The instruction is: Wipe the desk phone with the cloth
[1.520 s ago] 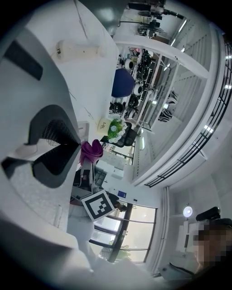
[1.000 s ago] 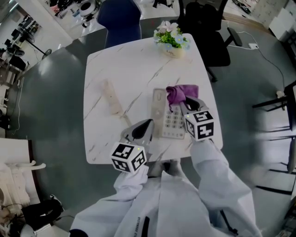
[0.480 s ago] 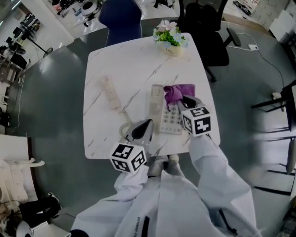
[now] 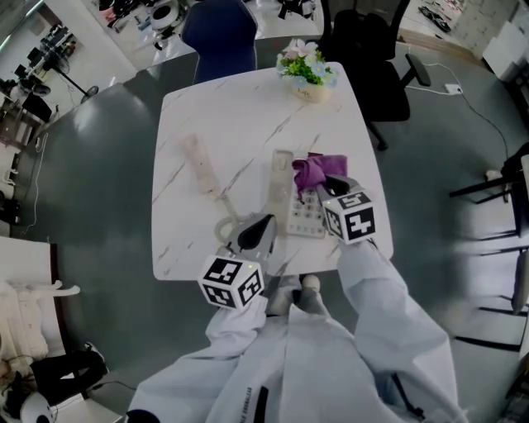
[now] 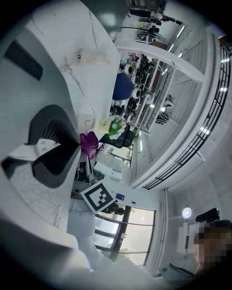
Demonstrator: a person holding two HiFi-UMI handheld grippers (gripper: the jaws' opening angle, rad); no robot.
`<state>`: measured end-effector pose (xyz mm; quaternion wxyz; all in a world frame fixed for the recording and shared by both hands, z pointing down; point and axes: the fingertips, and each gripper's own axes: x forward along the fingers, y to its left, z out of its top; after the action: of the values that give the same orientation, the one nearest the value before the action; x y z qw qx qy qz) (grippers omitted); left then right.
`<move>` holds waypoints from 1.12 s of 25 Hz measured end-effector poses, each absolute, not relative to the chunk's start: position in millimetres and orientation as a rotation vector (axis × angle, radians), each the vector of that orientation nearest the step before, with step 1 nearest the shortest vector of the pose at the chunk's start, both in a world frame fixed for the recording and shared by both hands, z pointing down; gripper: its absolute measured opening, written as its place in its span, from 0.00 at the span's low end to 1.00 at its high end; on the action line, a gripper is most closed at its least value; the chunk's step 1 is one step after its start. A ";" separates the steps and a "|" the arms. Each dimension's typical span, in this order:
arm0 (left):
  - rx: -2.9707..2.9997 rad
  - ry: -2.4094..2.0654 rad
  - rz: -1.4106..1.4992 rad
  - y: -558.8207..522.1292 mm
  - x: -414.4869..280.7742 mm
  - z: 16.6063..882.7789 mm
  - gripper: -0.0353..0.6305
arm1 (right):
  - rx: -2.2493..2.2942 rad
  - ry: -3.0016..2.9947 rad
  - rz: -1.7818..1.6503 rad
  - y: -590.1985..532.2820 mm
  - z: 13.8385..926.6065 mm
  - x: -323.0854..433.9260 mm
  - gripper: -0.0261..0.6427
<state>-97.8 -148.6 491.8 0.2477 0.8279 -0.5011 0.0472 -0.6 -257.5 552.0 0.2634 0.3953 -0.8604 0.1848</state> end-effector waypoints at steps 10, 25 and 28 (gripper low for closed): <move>2.261 -1.369 0.123 -141.4 -93.4 488.9 0.05 | 0.978 -2.297 0.382 -241.0 555.5 -5.8 0.09; 2.239 -1.389 0.110 -126.1 -90.1 490.2 0.05 | 0.901 -2.268 0.359 -217.5 559.1 -8.1 0.09; 2.235 -1.398 0.108 -123.6 -91.0 490.5 0.05 | 0.893 -2.269 0.356 -214.8 559.6 -9.1 0.09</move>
<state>-91.0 -123.6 490.5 0.2491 0.8204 -0.5131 0.0397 -9.1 -214.8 559.6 0.3322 0.3416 -0.8685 0.1362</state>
